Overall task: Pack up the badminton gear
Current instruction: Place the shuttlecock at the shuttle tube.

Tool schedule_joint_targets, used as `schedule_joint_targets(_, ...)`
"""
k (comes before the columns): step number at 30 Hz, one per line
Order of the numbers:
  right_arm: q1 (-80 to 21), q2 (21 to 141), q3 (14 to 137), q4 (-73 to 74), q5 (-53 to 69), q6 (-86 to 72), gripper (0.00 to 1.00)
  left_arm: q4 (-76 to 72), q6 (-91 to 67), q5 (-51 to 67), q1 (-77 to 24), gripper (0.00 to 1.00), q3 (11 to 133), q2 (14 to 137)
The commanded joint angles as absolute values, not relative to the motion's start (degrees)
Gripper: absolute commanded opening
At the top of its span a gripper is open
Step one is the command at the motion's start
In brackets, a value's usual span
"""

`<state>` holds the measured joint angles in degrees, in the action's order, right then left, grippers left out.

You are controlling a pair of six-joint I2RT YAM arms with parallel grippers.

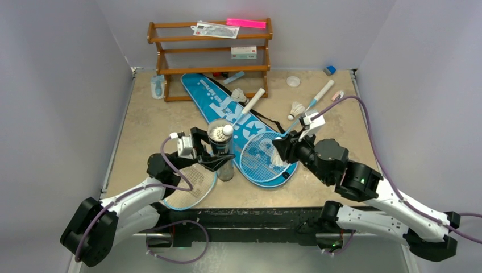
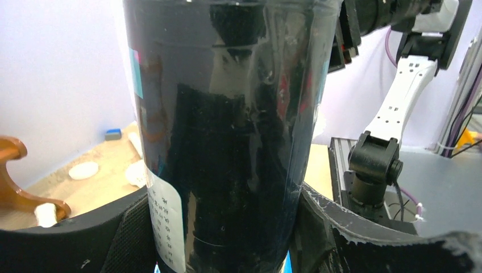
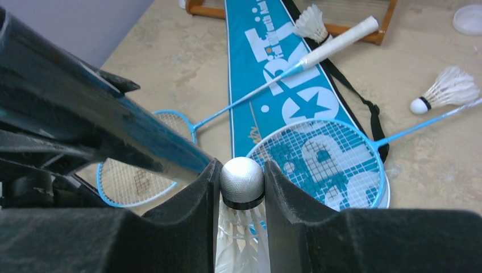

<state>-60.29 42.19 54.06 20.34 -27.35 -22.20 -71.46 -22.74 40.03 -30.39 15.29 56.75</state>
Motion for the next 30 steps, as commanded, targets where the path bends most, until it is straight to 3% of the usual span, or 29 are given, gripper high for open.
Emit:
schedule_joint_targets(1,-60.1,43.3,57.7,15.0,-27.1,-18.3,0.21,-76.7,-14.6,40.3,-31.7,0.40,13.9,57.9)
schedule_joint_targets(10,-60.1,44.2,60.3,7.7,-23.9,-14.4,0.21,-73.3,-13.7,35.6,-32.1,0.42,12.7,57.2)
schedule_joint_targets(19,-60.1,50.9,71.5,0.4,-16.1,-11.6,0.21,-69.7,-21.5,28.7,-32.1,0.42,14.3,58.3)
schedule_joint_targets(30,-60.1,57.5,68.2,-29.0,-6.5,-15.1,0.21,-67.8,-23.6,26.8,-32.1,0.42,15.5,59.5)
